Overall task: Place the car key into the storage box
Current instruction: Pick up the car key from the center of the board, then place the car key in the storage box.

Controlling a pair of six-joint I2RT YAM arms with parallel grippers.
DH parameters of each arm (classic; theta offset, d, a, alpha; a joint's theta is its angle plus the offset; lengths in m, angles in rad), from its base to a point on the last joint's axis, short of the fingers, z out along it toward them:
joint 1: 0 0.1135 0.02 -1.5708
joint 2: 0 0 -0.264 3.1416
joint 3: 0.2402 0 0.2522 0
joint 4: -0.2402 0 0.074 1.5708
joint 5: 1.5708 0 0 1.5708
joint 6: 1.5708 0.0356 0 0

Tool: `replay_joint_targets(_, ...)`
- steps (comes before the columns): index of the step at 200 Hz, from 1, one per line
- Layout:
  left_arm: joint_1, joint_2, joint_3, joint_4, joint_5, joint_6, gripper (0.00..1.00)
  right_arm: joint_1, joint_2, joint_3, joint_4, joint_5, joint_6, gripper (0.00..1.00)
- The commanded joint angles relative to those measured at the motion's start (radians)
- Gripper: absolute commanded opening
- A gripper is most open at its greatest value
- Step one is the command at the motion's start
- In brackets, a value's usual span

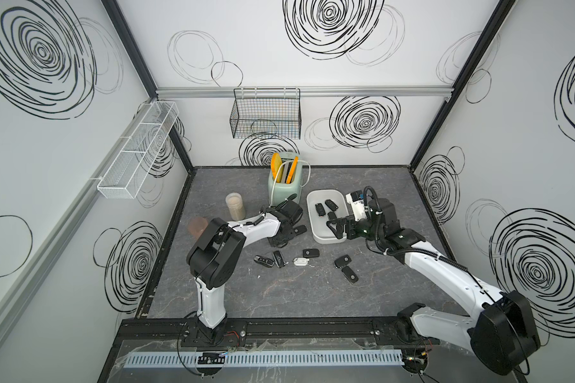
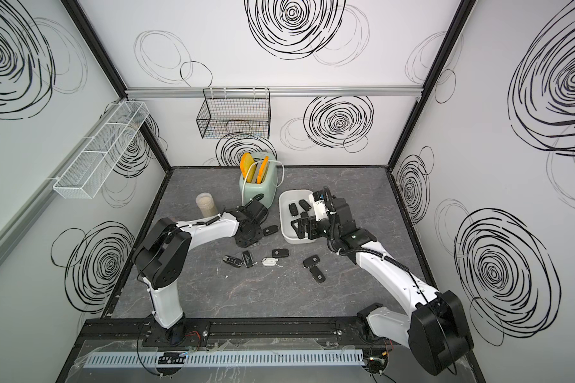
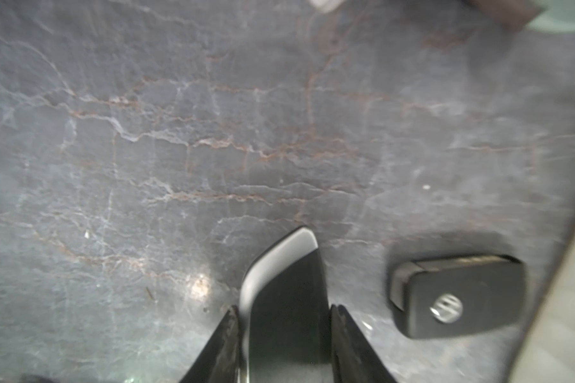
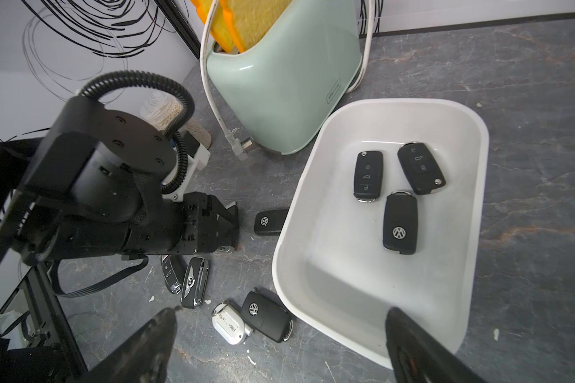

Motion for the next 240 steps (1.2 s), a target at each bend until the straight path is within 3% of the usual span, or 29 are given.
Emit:
replay_joint_targets(1, 0.002, -0.082, -0.001, 0.053, 0.004, 0.016, 0.28, -0.014, 0.009, -0.022, 0.031, -0.028, 0.022, 0.99)
replay_joint_targets(59, -0.046, -0.176, 0.0, 0.128, 0.027, 0.074, 0.28, -0.098, 0.0, -0.06, 0.062, -0.077, 0.07, 0.99)
replay_joint_targets(108, -0.12, -0.156, 0.118, 0.152, 0.023, 0.139, 0.28, -0.172, -0.038, -0.088, 0.085, -0.107, 0.108, 0.99)
replay_joint_targets(175, -0.211, 0.051, 0.435, 0.077, -0.067, 0.343, 0.28, -0.236, -0.08, -0.135, 0.102, -0.14, 0.146, 0.99)
replay_joint_targets(240, -0.217, 0.268, 0.608, 0.017, -0.013, 0.42, 0.28, -0.253, -0.115, -0.146, 0.072, -0.142, 0.127, 0.99)
